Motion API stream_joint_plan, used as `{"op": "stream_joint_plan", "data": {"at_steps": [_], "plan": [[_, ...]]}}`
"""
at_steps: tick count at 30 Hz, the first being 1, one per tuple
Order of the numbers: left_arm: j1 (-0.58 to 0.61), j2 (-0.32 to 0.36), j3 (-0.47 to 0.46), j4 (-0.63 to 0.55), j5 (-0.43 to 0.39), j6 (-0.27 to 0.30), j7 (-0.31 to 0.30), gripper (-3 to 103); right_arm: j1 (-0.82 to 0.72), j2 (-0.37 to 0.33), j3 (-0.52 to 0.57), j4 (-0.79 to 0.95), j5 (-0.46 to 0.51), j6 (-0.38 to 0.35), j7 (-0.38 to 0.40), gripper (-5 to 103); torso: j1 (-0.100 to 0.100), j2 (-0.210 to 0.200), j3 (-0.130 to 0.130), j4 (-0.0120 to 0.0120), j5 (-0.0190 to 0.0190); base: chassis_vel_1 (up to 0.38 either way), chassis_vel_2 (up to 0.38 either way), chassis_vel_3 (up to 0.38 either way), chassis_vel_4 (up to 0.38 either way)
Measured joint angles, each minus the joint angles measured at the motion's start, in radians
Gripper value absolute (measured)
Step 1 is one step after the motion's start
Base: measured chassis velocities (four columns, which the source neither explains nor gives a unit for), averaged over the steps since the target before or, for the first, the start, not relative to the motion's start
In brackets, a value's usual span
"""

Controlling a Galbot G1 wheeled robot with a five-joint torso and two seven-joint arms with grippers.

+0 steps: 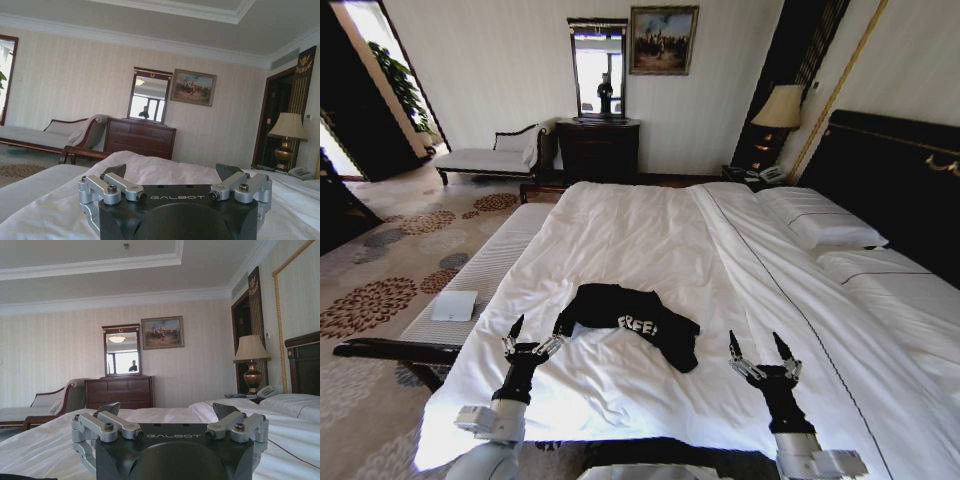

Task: Fold the clothes on the bed.

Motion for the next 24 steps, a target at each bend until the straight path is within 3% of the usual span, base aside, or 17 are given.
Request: {"op": "stream_joint_plan", "data": {"at_steps": [8, 11, 12, 13, 16, 17, 18, 20, 22, 24], "plan": [[-0.063, 0.004, -0.015, 0.014, -0.019, 0.038, -0.003, 100, 0.016, 0.000, -0.005, -0.019, -0.010, 0.017, 0.014, 100, 0.000, 0.000, 0.000, 0.0003, -0.0006, 0.000, 0.000, 0.000, 0.000], [-0.183, 0.035, -0.027, 0.036, -0.075, 0.120, -0.040, 100, 0.021, 0.000, -0.016, -0.026, -0.011, 0.022, 0.016, 100, 0.000, 0.000, 0.000, 0.0001, -0.0004, 0.000, 0.000, 0.000, 0.000], [-0.183, 0.035, -0.027, 0.036, -0.075, 0.120, -0.040, 100, 0.021, 0.000, -0.016, -0.026, -0.011, 0.022, 0.016, 100, 0.000, 0.000, 0.000, 0.0001, -0.0004, 0.000, 0.000, 0.000, 0.000], [-0.217, 0.046, -0.027, 0.044, -0.089, 0.151, -0.056, 100, 0.022, 0.000, -0.020, -0.027, -0.011, 0.022, 0.016, 100, 0.000, 0.000, 0.000, -0.0002, -0.0004, 0.000, 0.000, 0.000, 0.000], [-0.335, 0.099, -0.020, 0.074, -0.175, 0.335, -0.154, 100, 0.022, 0.000, -0.042, -0.030, -0.010, 0.023, 0.018, 100, 0.000, 0.000, 0.000, -0.0001, -0.0006, 0.000, 0.000, 0.000, 0.000], [-0.335, 0.099, -0.020, 0.074, -0.175, 0.335, -0.154, 100, 0.022, 0.000, -0.042, -0.030, -0.010, 0.023, 0.018, 100, 0.000, 0.000, 0.000, -0.0001, -0.0006, 0.000, 0.000, 0.000, 0.000], [-0.378, 0.126, -0.013, 0.080, -0.244, 0.436, -0.192, 100, 0.023, 0.000, -0.044, -0.035, -0.015, 0.025, 0.018, 100, 0.000, 0.000, 0.000, 0.0001, -0.0006, 0.000, 0.000, 0.000, 0.000], [-0.393, 0.133, -0.011, 0.083, -0.264, 0.466, -0.202, 100, 0.024, 0.000, -0.043, -0.037, -0.017, 0.027, 0.017, 100, 0.000, 0.000, 0.000, 0.0002, -0.0005, 0.000, 0.000, 0.000, 0.000], [-0.484, 0.155, 0.003, 0.126, -0.335, 0.611, -0.242, 100, 0.031, 0.000, -0.035, -0.047, -0.018, 0.031, 0.017, 100, 0.000, 0.000, 0.000, -0.0001, -0.0005, 0.000, 0.000, 0.000, 0.000], [-0.510, 0.158, 0.005, 0.146, -0.348, 0.644, -0.254, 100, 0.035, 0.000, -0.035, -0.051, -0.017, 0.031, 0.018, 100, 0.000, 0.000, 0.000, -0.0002, -0.0005, 0.000, 0.000, 0.000, 0.000]]}}
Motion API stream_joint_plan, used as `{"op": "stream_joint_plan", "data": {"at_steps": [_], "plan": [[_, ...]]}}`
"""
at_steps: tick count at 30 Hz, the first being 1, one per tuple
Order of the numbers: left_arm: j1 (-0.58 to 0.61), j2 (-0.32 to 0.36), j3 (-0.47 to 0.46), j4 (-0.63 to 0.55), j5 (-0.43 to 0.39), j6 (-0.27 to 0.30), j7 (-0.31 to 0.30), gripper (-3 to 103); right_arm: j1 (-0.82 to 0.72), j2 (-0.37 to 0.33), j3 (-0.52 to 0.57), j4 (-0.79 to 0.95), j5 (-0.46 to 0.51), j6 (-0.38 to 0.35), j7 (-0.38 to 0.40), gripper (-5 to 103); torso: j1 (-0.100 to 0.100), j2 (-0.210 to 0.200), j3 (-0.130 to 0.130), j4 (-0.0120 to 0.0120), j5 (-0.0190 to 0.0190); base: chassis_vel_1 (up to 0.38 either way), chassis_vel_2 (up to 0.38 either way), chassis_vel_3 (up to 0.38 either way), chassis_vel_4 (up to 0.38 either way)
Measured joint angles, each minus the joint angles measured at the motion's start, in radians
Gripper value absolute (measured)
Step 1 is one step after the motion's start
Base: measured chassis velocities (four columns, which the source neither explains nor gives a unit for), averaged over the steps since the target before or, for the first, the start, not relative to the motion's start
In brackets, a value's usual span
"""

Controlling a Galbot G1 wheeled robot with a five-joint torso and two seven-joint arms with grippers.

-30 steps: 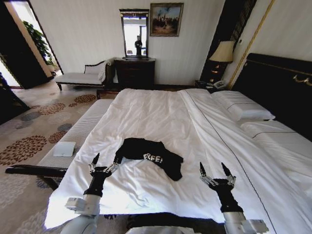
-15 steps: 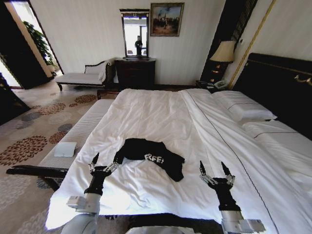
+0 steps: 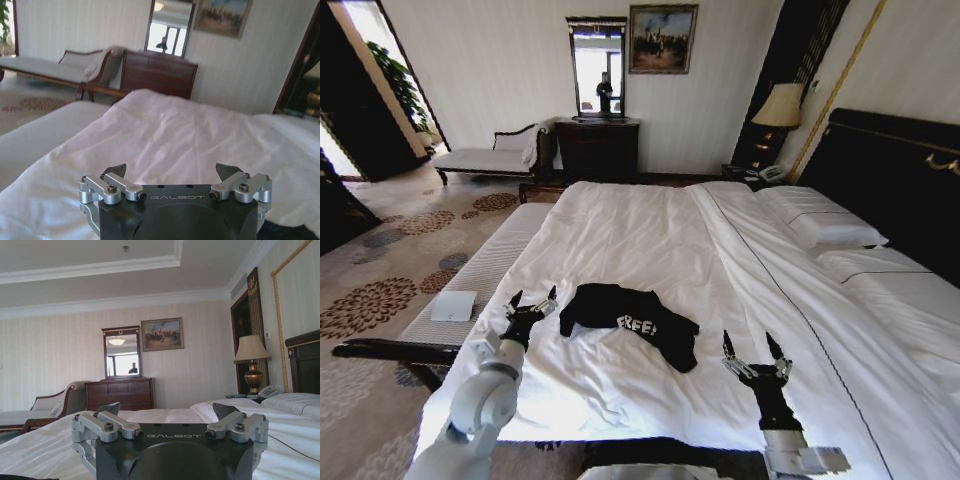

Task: Fold the clothes on the bed.

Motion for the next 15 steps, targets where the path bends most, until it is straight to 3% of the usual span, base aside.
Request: {"op": "stream_joint_plan", "data": {"at_steps": [3, 4, 8, 11, 15], "plan": [[-0.097, 0.008, 0.008, 0.095, -0.080, 0.118, -0.034, 100, 0.016, -0.002, -0.007, -0.022, 0.006, -0.003, 0.003, 100, 0.000, 0.000, 0.000, 0.0003, 0.0001, 0.000, 0.000, 0.000, 0.000], [-0.097, 0.008, 0.008, 0.095, -0.080, 0.118, -0.034, 100, 0.016, -0.002, -0.007, -0.022, 0.006, -0.003, 0.003, 100, 0.000, 0.000, 0.000, 0.0003, 0.0001, 0.000, 0.000, 0.000, 0.000], [-0.177, 0.001, 0.020, 0.174, -0.275, 0.227, -0.104, 100, 0.035, -0.024, -0.022, -0.058, 0.008, -0.004, 0.009, 100, 0.000, 0.000, 0.000, 0.0002, 0.0000, 0.000, 0.000, 0.000, 0.000], [-0.206, -0.013, 0.025, 0.200, -0.347, 0.250, -0.141, 100, 0.051, -0.042, -0.031, -0.079, 0.008, -0.005, 0.012, 100, 0.000, 0.000, 0.000, 0.0006, 0.0003, 0.000, 0.000, 0.000, 0.000], [-0.260, -0.034, 0.050, 0.263, -0.370, 0.252, -0.147, 100, 0.063, -0.061, -0.039, -0.103, 0.015, -0.004, 0.017, 100, 0.000, 0.000, 0.000, 0.0005, 0.0004, 0.000, 0.000, 0.000, 0.000]]}}
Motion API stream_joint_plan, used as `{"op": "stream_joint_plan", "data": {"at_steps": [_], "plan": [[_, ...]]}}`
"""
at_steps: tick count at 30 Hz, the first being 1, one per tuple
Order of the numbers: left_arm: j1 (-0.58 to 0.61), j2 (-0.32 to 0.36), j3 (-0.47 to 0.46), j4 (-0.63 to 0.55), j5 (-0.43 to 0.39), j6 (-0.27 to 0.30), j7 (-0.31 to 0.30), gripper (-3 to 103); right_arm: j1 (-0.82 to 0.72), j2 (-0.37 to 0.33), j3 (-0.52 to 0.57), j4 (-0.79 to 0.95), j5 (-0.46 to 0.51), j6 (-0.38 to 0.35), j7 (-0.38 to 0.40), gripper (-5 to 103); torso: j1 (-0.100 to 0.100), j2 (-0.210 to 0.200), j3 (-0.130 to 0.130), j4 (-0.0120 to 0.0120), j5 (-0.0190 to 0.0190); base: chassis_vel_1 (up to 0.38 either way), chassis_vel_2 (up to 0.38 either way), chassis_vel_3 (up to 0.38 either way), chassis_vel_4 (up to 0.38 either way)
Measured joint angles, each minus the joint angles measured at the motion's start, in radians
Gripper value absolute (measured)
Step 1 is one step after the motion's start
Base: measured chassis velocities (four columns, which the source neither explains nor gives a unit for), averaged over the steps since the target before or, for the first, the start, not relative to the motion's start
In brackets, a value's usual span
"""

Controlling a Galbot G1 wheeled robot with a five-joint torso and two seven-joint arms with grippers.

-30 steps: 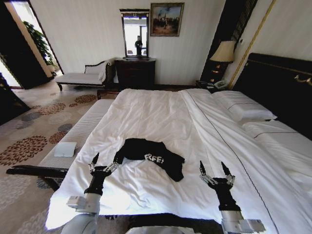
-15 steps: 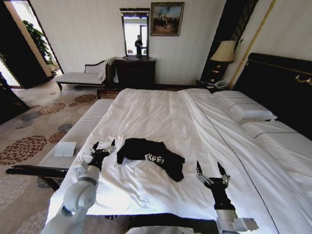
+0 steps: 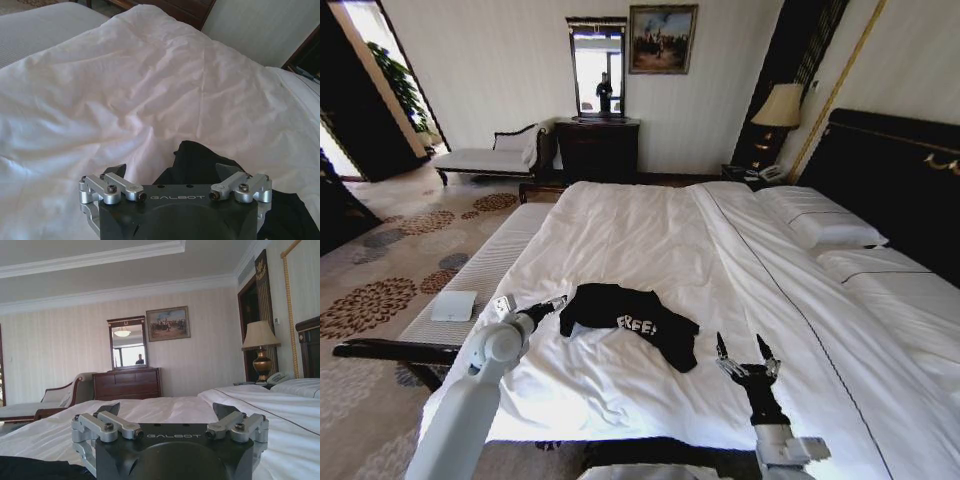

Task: Fold the clothes on the bed.

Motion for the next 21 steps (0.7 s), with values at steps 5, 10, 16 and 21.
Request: {"op": "stream_joint_plan", "data": {"at_steps": [5, 10, 16, 21], "plan": [[-0.099, -0.029, 0.046, 0.141, 0.003, -0.001, 0.000, 100, 0.010, -0.010, 0.003, -0.021, 0.018, 0.010, 0.009, 100, 0.000, 0.000, 0.000, -0.0003, -0.0002, 0.000, 0.000, 0.000, 0.000], [-0.248, -0.076, 0.099, 0.327, 0.012, -0.007, 0.000, 100, 0.030, -0.012, 0.006, -0.060, 0.030, 0.021, 0.017, 100, 0.000, 0.000, 0.000, -0.0002, -0.0002, 0.000, 0.000, 0.000, 0.000], [-0.354, -0.106, 0.162, 0.424, 0.020, -0.009, 0.004, 100, 0.044, -0.018, 0.006, -0.084, 0.037, 0.021, 0.021, 100, 0.000, 0.000, 0.000, -0.0002, -0.0002, 0.000, 0.000, 0.000, 0.000], [-0.427, -0.119, 0.227, 0.520, 0.031, -0.011, 0.008, 100, 0.049, -0.015, 0.002, -0.102, 0.039, 0.026, 0.023, 100, 0.000, 0.000, 0.000, -0.0004, -0.0002, 0.000, 0.000, 0.000, 0.000]]}}
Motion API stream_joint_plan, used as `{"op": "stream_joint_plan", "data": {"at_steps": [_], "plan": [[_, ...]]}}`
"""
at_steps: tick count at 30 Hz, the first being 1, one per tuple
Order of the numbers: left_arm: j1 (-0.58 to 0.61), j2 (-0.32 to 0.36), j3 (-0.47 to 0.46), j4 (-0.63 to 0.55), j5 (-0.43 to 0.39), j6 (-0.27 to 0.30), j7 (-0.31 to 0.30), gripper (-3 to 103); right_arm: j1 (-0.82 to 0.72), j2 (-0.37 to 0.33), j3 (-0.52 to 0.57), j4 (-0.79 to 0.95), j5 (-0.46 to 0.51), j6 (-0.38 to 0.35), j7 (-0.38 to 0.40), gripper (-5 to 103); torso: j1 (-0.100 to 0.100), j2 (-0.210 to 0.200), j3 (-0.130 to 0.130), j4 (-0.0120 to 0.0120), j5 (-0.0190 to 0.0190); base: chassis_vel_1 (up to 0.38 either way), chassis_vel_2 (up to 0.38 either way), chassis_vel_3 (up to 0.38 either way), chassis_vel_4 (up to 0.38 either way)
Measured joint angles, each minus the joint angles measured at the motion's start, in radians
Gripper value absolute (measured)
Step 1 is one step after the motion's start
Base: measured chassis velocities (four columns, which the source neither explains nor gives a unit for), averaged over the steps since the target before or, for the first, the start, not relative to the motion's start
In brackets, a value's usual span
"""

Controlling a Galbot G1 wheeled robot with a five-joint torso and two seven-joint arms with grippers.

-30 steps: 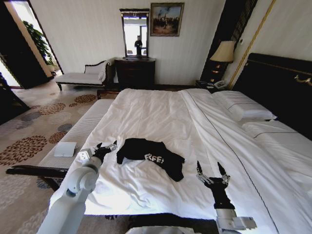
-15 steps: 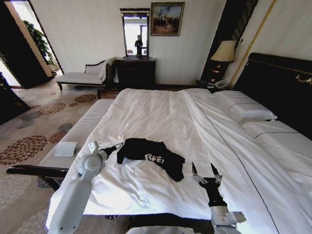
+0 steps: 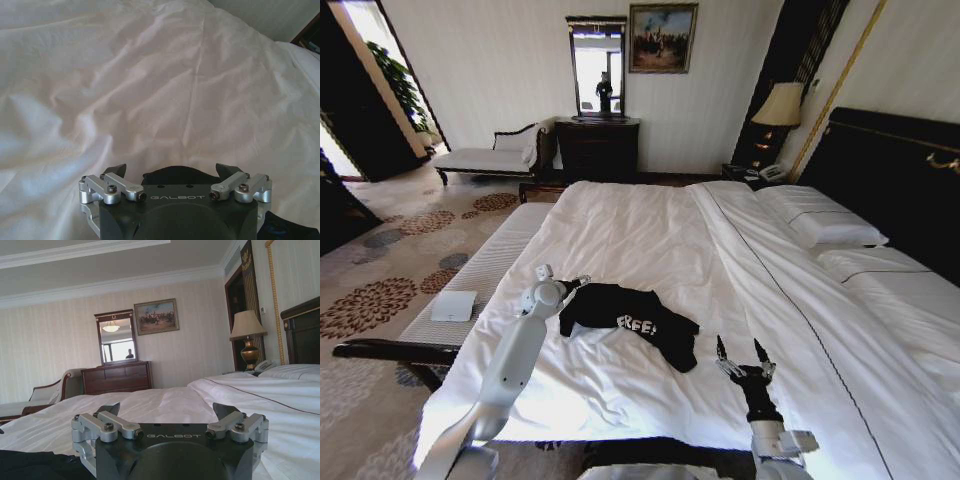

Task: Fold the clothes on the bed.

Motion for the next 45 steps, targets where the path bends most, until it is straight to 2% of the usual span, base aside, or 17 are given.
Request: {"op": "stream_joint_plan", "data": {"at_steps": [8, 11, 14, 17, 19, 22, 24, 25, 27, 28, 29, 31, 35, 37, 41, 43, 45], "plan": [[-0.015, -0.018, 0.024, 0.075, 0.046, -0.002, 0.032, 100, 0.000, 0.003, -0.001, -0.009, 0.003, 0.011, 0.002, 100, 0.000, 0.000, 0.000, 0.0003, -0.0001, 0.000, 0.000, 0.000, 0.000], [-0.013, -0.025, 0.022, 0.084, 0.061, -0.011, 0.044, 94, -0.001, 0.003, 0.000, -0.009, 0.004, 0.012, 0.003, 100, 0.000, 0.000, 0.000, 0.0001, -0.0001, 0.000, 0.000, 0.000, 0.000], [-0.001, -0.026, 0.016, 0.070, 0.064, -0.013, 0.049, 78, -0.003, 0.002, 0.001, -0.009, 0.004, 0.014, 0.003, 100, 0.000, 0.000, 0.000, 0.0003, -0.0001, 0.000, 0.000, 0.000, 0.000], [0.004, -0.024, 0.016, 0.061, 0.064, -0.014, 0.051, 72, -0.004, 0.002, 0.000, -0.010, 0.004, 0.015, 0.003, 100, 0.000, 0.000, 0.000, 0.0003, -0.0001, 0.000, 0.000, 0.000, 0.000], [0.011, -0.022, 0.015, 0.055, 0.064, -0.014, 0.053, 61, -0.004, 0.004, -0.003, -0.012, 0.001, 0.015, 0.004, 100, 0.000, 0.000, 0.000, 0.0002, -0.0002, 0.000, 0.000, 0.000, 0.000], [0.017, -0.019, 0.011, 0.048, 0.064, -0.014, 0.055, 56, -0.004, 0.007, -0.007, -0.012, -0.001, 0.016, 0.004, 100, 0.000, 0.000, 0.000, 0.0002, -0.0001, 0.000, 0.000, 0.000, 0.000], [0.024, -0.012, 0.006, 0.034, 0.064, -0.014, 0.060, 45, -0.004, 0.008, -0.008, -0.014, -0.003, 0.018, 0.004, 100, 0.000, 0.000, 0.000, 0.0002, -0.0001, 0.000, 0.000, 0.000, 0.000], [0.024, -0.012, 0.006, 0.034, 0.064, -0.014, 0.060, 45, -0.004, 0.008, -0.008, -0.014, -0.003, 0.018, 0.004, 100, 0.000, 0.000, 0.000, 0.0002, -0.0001, 0.000, 0.000, 0.000, 0.000], [0.032, -0.005, 0.001, 0.019, 0.065, -0.015, 0.065, 34, -0.004, 0.009, -0.009, -0.017, -0.004, 0.021, 0.004, 100, 0.000, 0.000, 0.000, 0.0002, -0.0001, 0.000, 0.000, 0.000, 0.000], [0.034, -0.003, 0.000, 0.014, 0.066, -0.015, 0.067, 34, -0.004, 0.009, -0.009, -0.019, -0.004, 0.021, 0.004, 100, 0.000, 0.000, 0.000, 0.0002, -0.0001, 0.000, 0.000, 0.000, 0.000], [0.042, 0.002, -0.001, 0.001, 0.067, -0.015, 0.072, 24, -0.003, 0.009, -0.010, -0.022, -0.005, 0.024, 0.005, 100, 0.000, 0.000, 0.000, 0.0002, -0.0001, 0.000, 0.000, 0.000, 0.000], [0.046, 0.005, -0.002, -0.006, 0.068, -0.015, 0.075, 24, -0.003, 0.010, -0.011, -0.023, -0.005, 0.025, 0.005, 100, 0.000, 0.000, 0.000, 0.0002, -0.0001, 0.000, 0.000, 0.000, 0.000], [0.086, 0.023, -0.011, -0.060, 0.081, -0.017, 0.087, 3, -0.003, 0.015, -0.017, -0.027, -0.007, 0.027, 0.012, 100, 0.000, 0.000, 0.000, 0.0001, -0.0001, 0.000, 0.000, 0.000, 0.000], [0.094, 0.027, -0.013, -0.068, 0.081, -0.017, 0.089, 2, -0.003, 0.015, -0.019, -0.028, -0.007, 0.027, 0.019, 100, 0.000, 0.000, 0.000, 0.0002, -0.0002, 0.000, 0.000, 0.000, 0.000], [0.134, 0.041, -0.032, -0.108, 0.084, -0.020, 0.093, 0, 0.000, 0.010, -0.033, -0.035, -0.010, 0.019, 0.098, 100, 0.000, 0.000, 0.000, 0.0000, -0.0002, 0.000, 0.000, 0.000, 0.000], [0.173, 0.056, -0.051, -0.138, 0.085, -0.021, 0.097, 0, 0.005, -0.007, -0.054, -0.036, 0.033, -0.006, 0.166, 100, 0.000, 0.000, 0.000, -0.0001, -0.0001, 0.000, 0.000, 0.000, 0.000], [0.192, 0.064, -0.061, -0.152, 0.087, -0.024, 0.101, 0, 0.008, -0.019, -0.061, -0.036, 0.057, -0.014, 0.179, 100, 0.000, 0.000, 0.000, -0.0002, -0.0002, 0.000, 0.000, 0.000, 0.000]]}}
